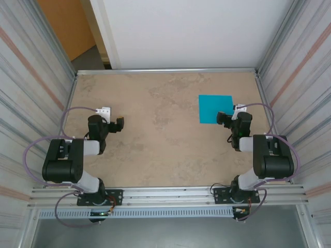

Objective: Fold a paper plane with a square sheet of paper (pick it up from the middle)
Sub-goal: Move the square sheet of paper to the center of the table.

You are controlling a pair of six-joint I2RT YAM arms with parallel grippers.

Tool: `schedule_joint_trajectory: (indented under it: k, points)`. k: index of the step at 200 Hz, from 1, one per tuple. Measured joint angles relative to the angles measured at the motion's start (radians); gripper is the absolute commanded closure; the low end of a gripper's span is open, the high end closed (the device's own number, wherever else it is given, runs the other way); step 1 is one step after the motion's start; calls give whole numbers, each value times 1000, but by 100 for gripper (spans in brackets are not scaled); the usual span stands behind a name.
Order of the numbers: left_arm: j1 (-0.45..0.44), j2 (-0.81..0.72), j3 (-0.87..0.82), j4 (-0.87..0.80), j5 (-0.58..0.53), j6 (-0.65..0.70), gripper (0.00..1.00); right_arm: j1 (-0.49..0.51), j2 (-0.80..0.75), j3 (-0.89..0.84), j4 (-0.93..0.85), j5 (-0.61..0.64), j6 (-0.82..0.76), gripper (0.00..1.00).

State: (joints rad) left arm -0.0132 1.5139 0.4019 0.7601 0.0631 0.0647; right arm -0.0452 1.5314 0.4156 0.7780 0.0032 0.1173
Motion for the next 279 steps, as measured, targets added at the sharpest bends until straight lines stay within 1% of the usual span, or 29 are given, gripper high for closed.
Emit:
schedule_joint_trajectory:
  k: [216,224,245,268,279]
  points:
    - [1,0,0,0,4,-1,1,0,1,0,-3,0,0,1]
    - [1,-1,0,-1,-7,-6,1,2,-8,4,-31,1,-2,1]
    - [6,-42,2,-47,-31,-19,1,17,-53,56,-167,18,-16,1]
    - [12,-148,34,-172,-55,-43,1,57,-117,148,-296,76,-19,1]
    - [12,-205,69,-249,-61,-63,1,72,-146,204,-370,90,13,1]
